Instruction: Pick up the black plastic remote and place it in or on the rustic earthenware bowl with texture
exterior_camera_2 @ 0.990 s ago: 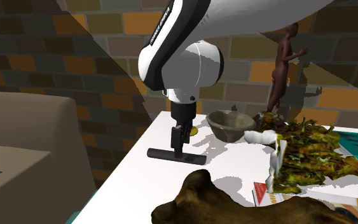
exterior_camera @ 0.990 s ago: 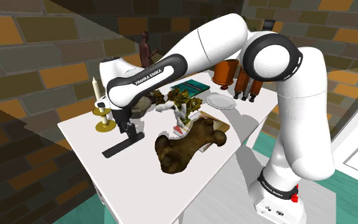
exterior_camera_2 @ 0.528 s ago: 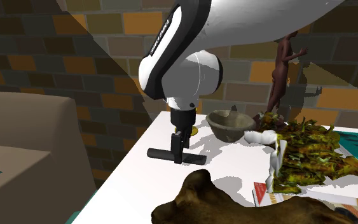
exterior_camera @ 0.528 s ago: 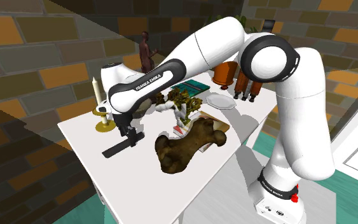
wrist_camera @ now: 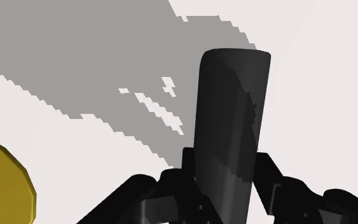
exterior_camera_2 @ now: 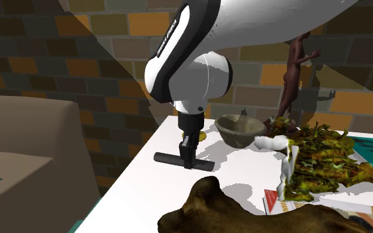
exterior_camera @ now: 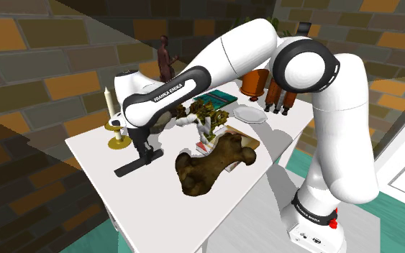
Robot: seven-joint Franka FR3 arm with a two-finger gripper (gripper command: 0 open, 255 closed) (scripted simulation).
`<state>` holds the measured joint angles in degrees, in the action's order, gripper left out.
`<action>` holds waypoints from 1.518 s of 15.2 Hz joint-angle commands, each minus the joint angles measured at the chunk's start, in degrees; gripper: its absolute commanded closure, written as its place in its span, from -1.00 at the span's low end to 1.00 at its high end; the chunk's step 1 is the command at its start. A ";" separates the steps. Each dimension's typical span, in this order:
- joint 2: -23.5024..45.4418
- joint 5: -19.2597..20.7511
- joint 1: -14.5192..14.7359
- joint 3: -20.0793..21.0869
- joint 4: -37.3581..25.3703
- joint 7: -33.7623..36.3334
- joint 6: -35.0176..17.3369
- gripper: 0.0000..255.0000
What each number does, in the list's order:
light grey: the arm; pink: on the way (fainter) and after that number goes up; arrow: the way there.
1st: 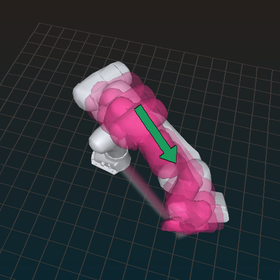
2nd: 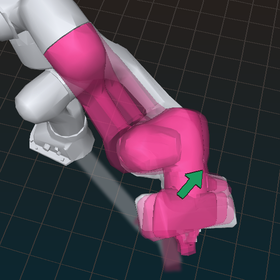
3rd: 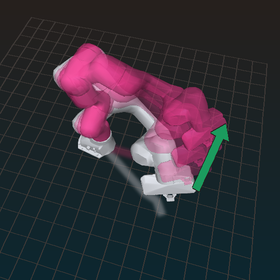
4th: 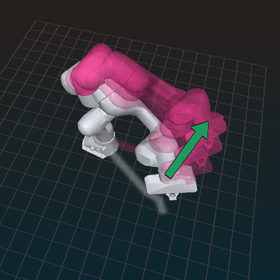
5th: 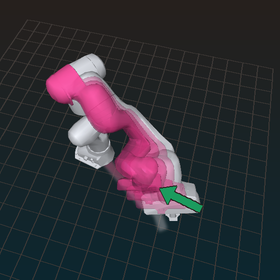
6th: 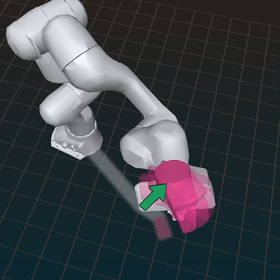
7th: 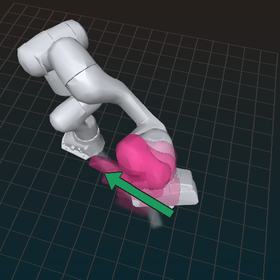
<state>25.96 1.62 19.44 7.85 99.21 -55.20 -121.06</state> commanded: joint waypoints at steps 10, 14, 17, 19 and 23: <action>-1.57 -0.26 -0.05 0.16 -1.44 -0.08 3.32 1.00; -2.83 -0.44 -0.11 0.25 -2.75 -0.13 5.88 1.00; -3.67 -0.56 -0.14 0.30 -3.89 -0.15 7.85 1.00; -4.18 -0.63 -0.16 0.34 -4.72 -0.16 9.19 1.00; -5.06 -0.76 -0.18 0.40 -6.56 -0.17 11.90 1.00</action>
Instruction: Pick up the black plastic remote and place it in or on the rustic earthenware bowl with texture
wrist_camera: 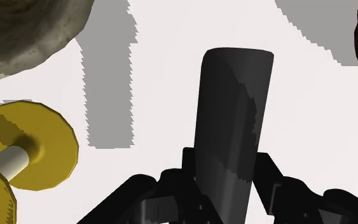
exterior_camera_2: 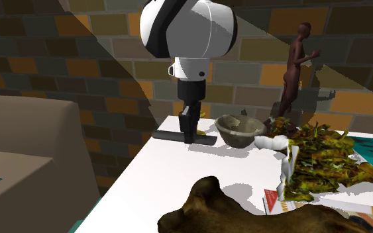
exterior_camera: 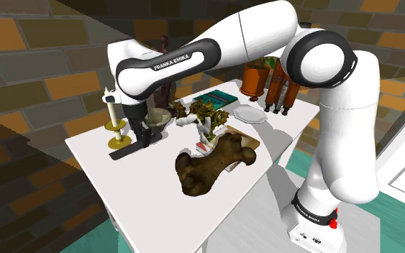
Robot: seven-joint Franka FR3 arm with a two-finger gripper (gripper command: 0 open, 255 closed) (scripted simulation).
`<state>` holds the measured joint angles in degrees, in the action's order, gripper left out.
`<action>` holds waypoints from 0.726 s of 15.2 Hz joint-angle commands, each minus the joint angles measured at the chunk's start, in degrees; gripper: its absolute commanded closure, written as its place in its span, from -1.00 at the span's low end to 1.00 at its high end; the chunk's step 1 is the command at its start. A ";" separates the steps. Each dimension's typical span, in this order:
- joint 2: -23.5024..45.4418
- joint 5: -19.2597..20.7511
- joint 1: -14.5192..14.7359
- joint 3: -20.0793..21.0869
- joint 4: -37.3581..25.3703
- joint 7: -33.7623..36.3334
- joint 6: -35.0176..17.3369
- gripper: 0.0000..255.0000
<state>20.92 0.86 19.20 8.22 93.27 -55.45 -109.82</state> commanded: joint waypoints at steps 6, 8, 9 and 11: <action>-1.01 -0.14 0.06 0.10 -3.86 0.10 4.87 1.00; -1.24 -0.17 0.07 0.12 -5.07 0.11 6.31 1.00; -1.34 -0.18 0.08 0.13 -5.70 0.12 7.04 1.00; -1.50 -0.20 0.10 0.15 -7.02 0.14 8.51 1.00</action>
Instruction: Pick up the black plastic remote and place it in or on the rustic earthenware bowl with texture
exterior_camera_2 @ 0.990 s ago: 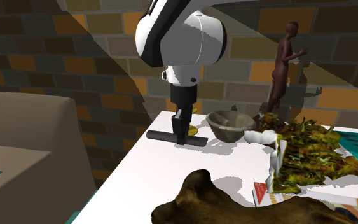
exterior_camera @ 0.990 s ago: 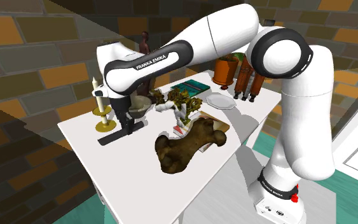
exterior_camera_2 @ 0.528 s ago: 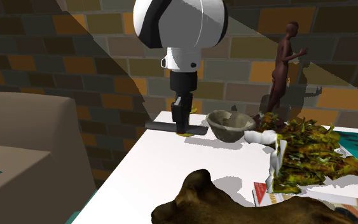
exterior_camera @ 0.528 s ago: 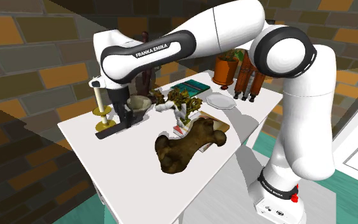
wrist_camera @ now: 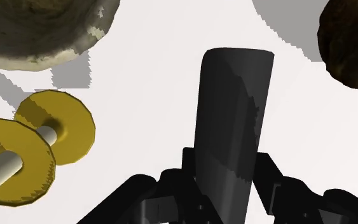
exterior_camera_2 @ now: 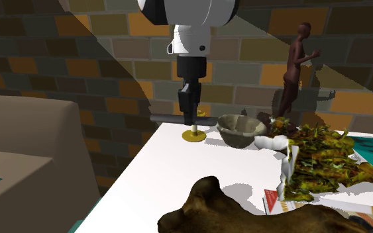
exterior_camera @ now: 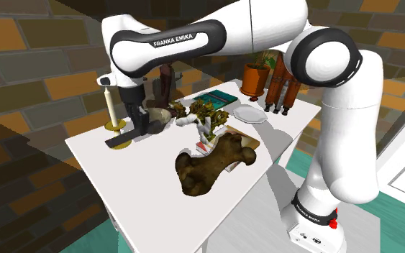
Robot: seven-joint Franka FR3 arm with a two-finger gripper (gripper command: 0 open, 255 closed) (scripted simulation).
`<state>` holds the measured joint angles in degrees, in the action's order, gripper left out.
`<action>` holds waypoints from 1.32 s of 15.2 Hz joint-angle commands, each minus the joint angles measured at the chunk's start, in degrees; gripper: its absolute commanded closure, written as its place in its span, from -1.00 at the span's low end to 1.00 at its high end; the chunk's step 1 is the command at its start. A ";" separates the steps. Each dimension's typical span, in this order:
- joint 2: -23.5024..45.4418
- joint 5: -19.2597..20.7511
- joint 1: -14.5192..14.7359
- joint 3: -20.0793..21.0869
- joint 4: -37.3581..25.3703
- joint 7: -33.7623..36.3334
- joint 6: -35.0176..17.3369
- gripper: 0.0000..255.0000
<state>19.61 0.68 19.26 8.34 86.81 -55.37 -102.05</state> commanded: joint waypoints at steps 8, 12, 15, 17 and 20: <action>2.60 0.10 -2.78 -1.50 -7.37 -4.35 4.87 1.00; 6.59 0.23 -5.58 -2.92 -13.17 -8.63 6.77 1.00; 10.45 0.33 -7.65 -3.85 -19.00 -11.70 8.79 1.00; 13.58 0.38 -9.00 -4.42 -23.87 -13.69 10.56 1.00; 19.66 0.47 -10.99 -5.16 -33.68 -16.58 14.32 1.00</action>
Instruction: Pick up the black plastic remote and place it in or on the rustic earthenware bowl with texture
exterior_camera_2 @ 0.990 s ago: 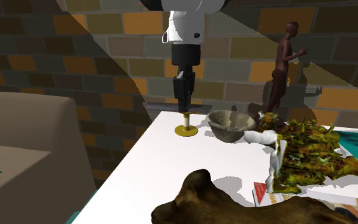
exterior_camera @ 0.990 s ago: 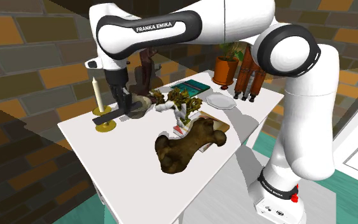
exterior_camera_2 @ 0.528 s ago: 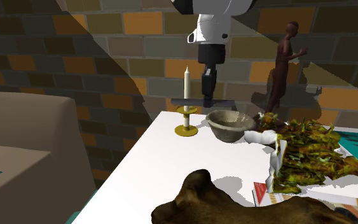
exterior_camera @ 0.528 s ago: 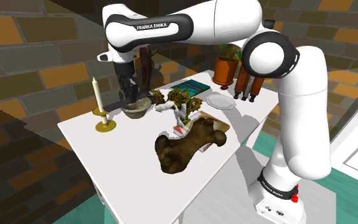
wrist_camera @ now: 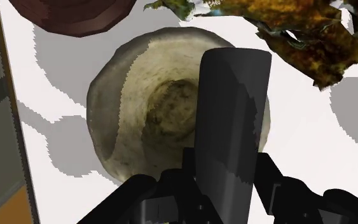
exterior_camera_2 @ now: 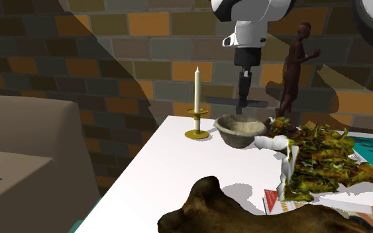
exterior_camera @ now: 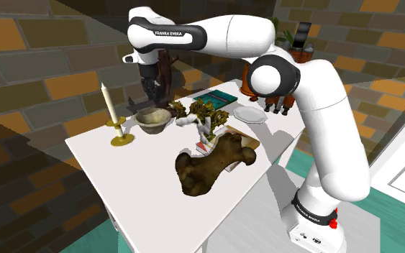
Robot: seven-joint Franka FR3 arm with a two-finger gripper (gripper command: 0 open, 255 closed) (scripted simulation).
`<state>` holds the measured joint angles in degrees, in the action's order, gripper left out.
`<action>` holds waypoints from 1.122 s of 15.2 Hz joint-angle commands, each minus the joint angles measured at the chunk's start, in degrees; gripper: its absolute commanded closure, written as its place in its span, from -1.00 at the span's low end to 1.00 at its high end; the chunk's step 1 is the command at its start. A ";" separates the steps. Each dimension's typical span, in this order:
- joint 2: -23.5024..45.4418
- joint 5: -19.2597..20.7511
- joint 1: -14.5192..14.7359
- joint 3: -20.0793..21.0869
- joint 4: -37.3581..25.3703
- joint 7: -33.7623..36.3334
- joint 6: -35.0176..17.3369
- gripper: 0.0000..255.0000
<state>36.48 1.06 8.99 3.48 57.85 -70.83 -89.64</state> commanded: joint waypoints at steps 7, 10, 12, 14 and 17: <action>2.94 0.07 -1.37 -0.44 -0.27 -1.79 -2.70 1.00; 2.59 0.06 -1.43 -0.44 2.64 -1.79 -5.25 1.00; 2.48 0.06 -1.47 -0.45 4.68 -1.79 -7.18 1.00; 2.47 0.06 -1.47 -0.45 4.69 -1.79 -7.18 1.00; 2.48 0.06 -1.47 -0.45 4.68 -1.79 -7.17 1.00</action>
<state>38.79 1.09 7.58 3.10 62.50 -72.64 -96.84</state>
